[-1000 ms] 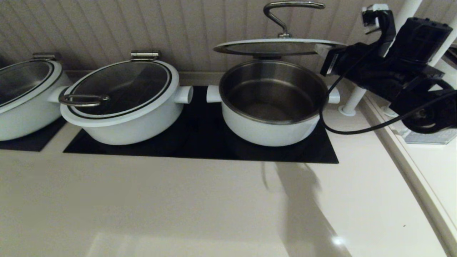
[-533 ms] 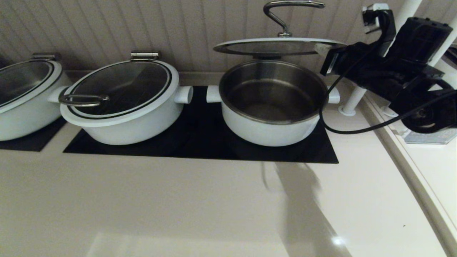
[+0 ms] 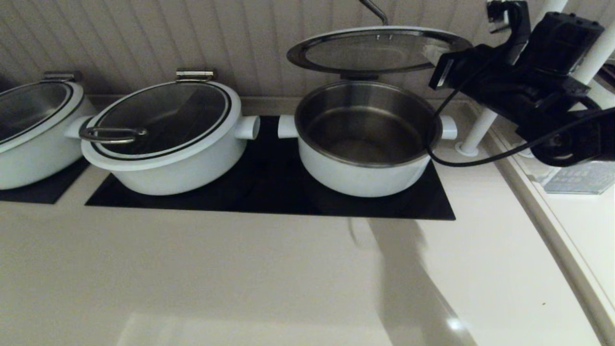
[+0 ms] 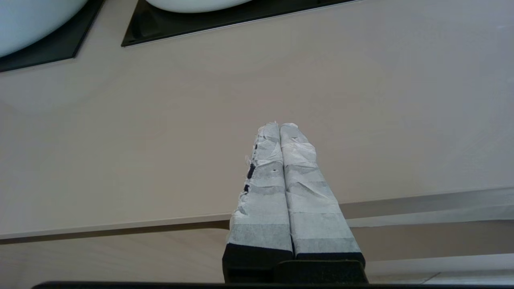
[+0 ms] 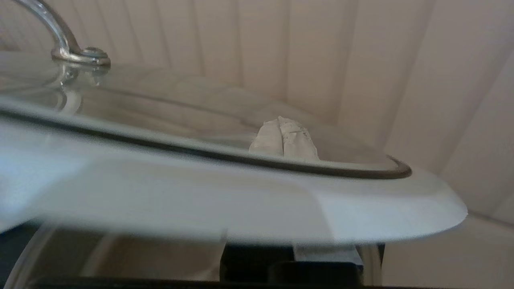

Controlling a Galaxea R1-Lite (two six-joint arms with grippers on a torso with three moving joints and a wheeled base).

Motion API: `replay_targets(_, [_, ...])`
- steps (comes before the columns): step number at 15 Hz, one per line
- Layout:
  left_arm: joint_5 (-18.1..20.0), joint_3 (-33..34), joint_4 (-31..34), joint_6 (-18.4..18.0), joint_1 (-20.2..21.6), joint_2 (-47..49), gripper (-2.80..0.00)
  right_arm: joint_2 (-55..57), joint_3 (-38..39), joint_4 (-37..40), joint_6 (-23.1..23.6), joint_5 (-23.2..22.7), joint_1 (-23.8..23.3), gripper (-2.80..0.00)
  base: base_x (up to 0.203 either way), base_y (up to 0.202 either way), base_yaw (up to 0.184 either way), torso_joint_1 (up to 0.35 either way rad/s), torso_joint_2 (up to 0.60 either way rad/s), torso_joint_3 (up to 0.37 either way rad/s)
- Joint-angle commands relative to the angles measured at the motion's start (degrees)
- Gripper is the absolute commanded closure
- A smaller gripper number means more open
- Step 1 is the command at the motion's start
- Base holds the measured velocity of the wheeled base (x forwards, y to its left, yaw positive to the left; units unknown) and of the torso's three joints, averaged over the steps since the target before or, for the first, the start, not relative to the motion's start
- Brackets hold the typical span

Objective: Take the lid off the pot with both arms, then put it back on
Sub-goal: Open the pot lid completely

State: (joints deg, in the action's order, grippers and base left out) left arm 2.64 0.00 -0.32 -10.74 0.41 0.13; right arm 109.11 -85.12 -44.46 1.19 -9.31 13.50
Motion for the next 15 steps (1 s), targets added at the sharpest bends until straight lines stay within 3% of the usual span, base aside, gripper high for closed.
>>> replay_targets(1, [0.00, 0.00, -0.03, -0.07, 0.05, -0.05, 0.00, 1.25, -1.94, -0.18, 0.04, 0.06, -0.18, 0.00, 0.000, 0.000, 0.000, 0.000, 0.00, 0.000])
replay_targets(8, [-0.62, 0.00, 0.15, 4.80, 0.02, -0.05, 0.00, 1.98, -8.08, 0.51, 0.13, 0.09, -0.31, 0.00, 0.000, 0.000, 0.000, 0.000, 0.00, 0.000])
replay_targets(15, [-0.62, 0.00, 0.15, 4.85, 0.02, -0.05, 0.00, -0.93, -8.65, 1.69, 0.13, -0.18, -0.31, 0.00, 0.000, 0.000, 0.000, 0.000, 0.00, 0.000])
